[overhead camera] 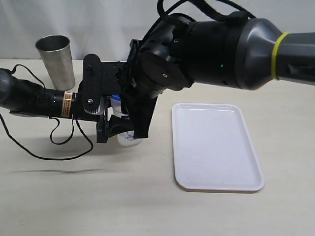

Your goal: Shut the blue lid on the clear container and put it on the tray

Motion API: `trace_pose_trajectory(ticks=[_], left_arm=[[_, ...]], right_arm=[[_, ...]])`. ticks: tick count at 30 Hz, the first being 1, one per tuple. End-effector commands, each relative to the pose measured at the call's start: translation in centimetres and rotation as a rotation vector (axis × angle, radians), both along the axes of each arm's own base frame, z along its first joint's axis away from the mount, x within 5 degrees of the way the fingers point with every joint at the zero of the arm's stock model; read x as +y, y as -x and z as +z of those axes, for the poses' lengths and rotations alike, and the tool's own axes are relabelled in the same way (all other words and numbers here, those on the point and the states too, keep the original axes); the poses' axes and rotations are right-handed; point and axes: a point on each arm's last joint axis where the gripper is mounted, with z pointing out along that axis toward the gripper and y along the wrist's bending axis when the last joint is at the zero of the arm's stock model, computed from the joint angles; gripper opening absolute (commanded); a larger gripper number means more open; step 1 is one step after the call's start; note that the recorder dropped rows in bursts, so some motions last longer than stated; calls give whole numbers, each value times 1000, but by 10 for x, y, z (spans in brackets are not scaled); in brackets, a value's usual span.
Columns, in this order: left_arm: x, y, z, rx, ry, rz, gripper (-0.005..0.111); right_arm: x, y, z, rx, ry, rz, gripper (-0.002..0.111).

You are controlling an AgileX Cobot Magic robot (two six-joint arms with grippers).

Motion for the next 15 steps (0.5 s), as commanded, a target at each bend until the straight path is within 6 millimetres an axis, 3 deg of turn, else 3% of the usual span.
trace_pose_trajectory(ticks=[1,15], left_arm=[[-5,9,6,-40,21,-105,0],[-5,9,6,-40,21,-104,0]], right_arm=[[-3,-5,-43,90,81,-66,37],[-5,-5,-54,47,66,-59,27]])
